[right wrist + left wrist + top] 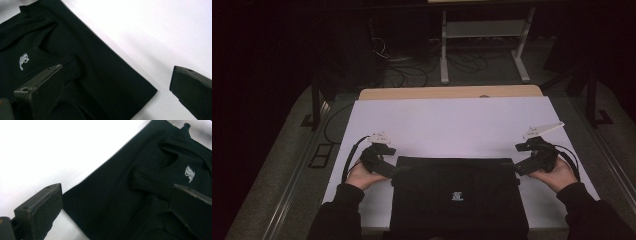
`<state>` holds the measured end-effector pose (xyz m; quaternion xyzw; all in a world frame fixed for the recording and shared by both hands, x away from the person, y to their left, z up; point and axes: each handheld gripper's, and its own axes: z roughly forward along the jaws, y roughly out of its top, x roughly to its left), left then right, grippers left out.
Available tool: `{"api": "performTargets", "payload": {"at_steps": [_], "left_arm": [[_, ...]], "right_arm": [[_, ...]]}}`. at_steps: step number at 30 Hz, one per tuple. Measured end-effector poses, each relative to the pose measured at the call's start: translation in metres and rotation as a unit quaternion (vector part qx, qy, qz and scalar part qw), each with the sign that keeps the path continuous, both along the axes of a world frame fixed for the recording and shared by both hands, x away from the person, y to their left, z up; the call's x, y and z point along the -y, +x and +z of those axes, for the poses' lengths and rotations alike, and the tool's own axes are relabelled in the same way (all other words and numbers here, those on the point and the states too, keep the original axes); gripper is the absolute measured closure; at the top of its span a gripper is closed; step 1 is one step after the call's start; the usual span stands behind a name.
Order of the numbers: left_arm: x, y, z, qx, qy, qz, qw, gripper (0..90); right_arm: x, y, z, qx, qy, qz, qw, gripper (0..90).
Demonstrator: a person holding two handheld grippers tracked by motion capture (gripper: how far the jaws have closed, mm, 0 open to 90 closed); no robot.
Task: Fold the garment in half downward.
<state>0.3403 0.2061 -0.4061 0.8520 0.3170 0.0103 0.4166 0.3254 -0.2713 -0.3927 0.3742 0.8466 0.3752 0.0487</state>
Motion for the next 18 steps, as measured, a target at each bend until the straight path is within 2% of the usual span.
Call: {"api": "performTargets", "payload": {"at_steps": [10,18], "left_arm": [[-0.004,0.011,-0.012,-0.008,-0.014,0.017,0.9997,0.0],[-0.006,0.016,-0.021,-0.013,-0.009,0.019,0.9997,0.0]], "right_arm": [[0.006,0.006,-0.015,-0.012,-0.002,-0.009,0.9999,0.0],[0.011,0.011,-0.027,-0.025,-0.005,-0.015,0.9996,0.0]]}}
